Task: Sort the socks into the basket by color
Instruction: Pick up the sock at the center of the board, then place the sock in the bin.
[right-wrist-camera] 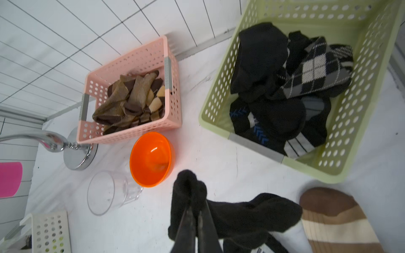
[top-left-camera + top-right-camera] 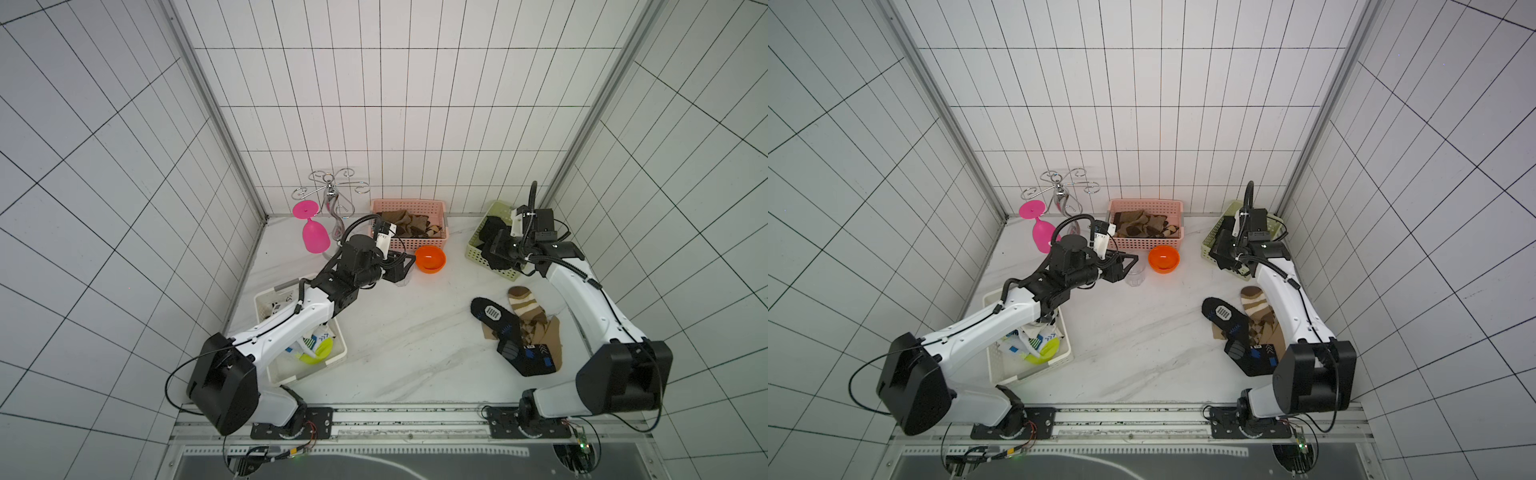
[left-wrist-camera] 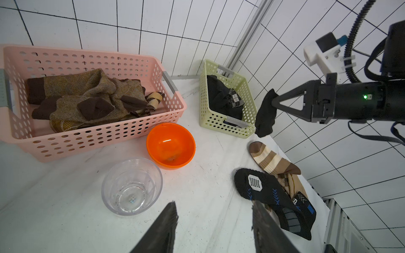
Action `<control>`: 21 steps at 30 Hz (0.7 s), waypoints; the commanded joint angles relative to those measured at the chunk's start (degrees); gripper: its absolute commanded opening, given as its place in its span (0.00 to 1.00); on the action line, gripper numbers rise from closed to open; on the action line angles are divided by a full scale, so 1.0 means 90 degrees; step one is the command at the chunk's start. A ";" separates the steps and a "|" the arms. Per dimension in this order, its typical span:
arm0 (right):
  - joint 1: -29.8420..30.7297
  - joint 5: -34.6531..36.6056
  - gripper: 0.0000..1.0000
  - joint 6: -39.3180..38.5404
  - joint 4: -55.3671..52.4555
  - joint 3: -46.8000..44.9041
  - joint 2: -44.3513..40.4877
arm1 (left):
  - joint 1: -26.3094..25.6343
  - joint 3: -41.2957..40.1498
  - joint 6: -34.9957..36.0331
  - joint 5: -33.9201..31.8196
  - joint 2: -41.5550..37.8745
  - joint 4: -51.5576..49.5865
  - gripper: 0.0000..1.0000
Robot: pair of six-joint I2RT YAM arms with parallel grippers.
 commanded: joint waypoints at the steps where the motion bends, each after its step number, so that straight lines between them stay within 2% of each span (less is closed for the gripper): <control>1: -0.0150 0.0369 0.00 -0.0179 0.0983 0.0667 0.0409 | -0.0035 0.0075 0.0167 -0.0038 -0.0219 -0.0188 0.56; 8: -0.0539 0.0769 0.00 -0.0387 0.1754 0.1053 0.1500 | -0.0070 -0.0083 0.0239 -0.0061 -0.0451 -0.0386 0.56; 21: -0.0904 0.0564 0.02 -0.0294 0.1568 0.0911 0.2753 | -0.0279 -0.0013 0.0298 -0.0217 -0.0292 -0.0392 0.57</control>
